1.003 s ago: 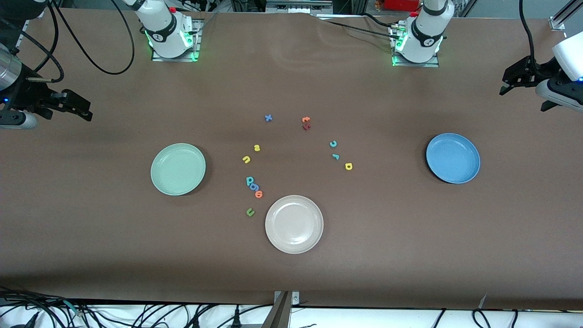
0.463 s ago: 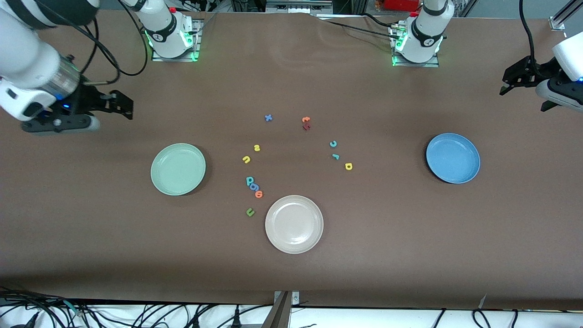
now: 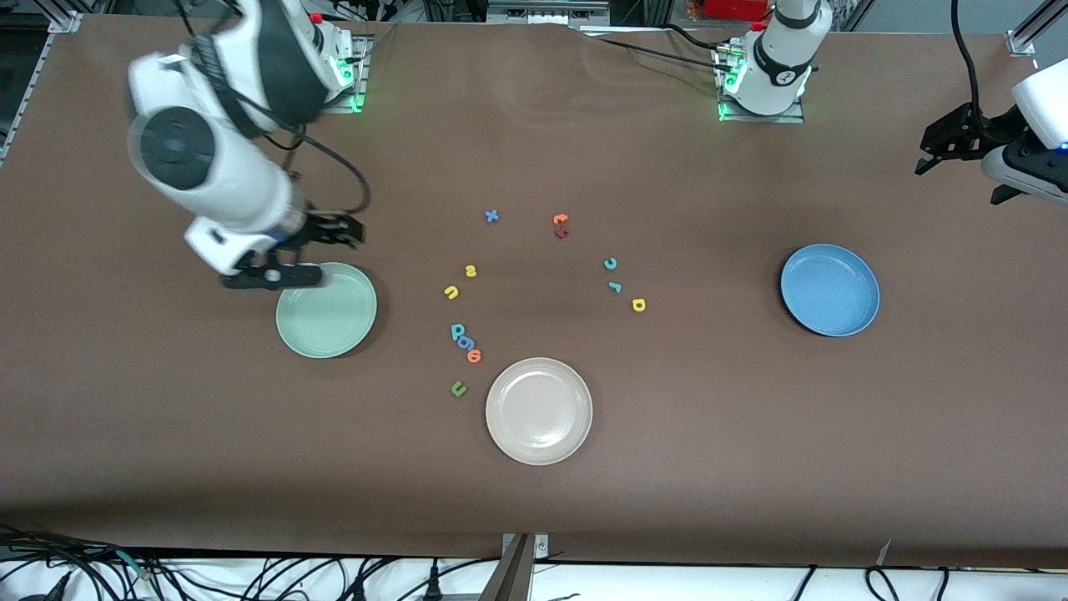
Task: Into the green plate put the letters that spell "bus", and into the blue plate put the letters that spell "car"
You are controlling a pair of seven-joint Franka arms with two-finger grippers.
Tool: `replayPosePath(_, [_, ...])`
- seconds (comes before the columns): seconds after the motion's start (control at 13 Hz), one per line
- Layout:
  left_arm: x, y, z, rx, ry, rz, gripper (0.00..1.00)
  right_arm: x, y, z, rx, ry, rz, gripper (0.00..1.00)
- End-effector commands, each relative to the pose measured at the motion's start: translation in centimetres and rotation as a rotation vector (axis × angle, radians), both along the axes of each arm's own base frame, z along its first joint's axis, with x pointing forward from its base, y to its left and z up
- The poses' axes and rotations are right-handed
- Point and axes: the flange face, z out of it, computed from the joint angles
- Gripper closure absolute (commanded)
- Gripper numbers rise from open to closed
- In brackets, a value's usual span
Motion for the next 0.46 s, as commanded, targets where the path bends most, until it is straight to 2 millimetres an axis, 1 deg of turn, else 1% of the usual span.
replayPosePath(0.0, [0.2, 0.4, 1.6, 0.011, -0.026, 0.009, 0.00, -1.5, 6.5, -2.8, -0.015, -0.028, -0.134, 0.00])
replayPosePath(0.08, [0.4, 0.3, 1.3, 0.014, -0.021, 0.009, 0.00, -2.0, 7.9, -3.6, -0.016, -0.036, -0.173, 0.00])
replayPosePath(0.15, [0.9, 0.5, 0.6, 0.016, -0.008, 0.010, 0.00, -1.8, 8.5, -4.7, -0.016, -0.046, -0.232, 0.00])
replayPosePath(0.23, [1.6, 1.3, -0.8, 0.019, 0.017, 0.020, 0.00, -2.4, 10.0, -5.6, -0.018, -0.048, -0.246, 0.00])
replayPosePath(0.31, [2.1, 2.0, -1.7, 0.021, 0.037, 0.024, 0.00, -2.8, 11.1, -7.3, -0.030, -0.038, -0.264, 0.01])
replayPosePath(0.39, [2.2, 3.7, -2.8, 0.015, 0.057, 0.051, 0.00, -3.1, 12.0, -8.4, -0.036, -0.044, -0.309, 0.01])
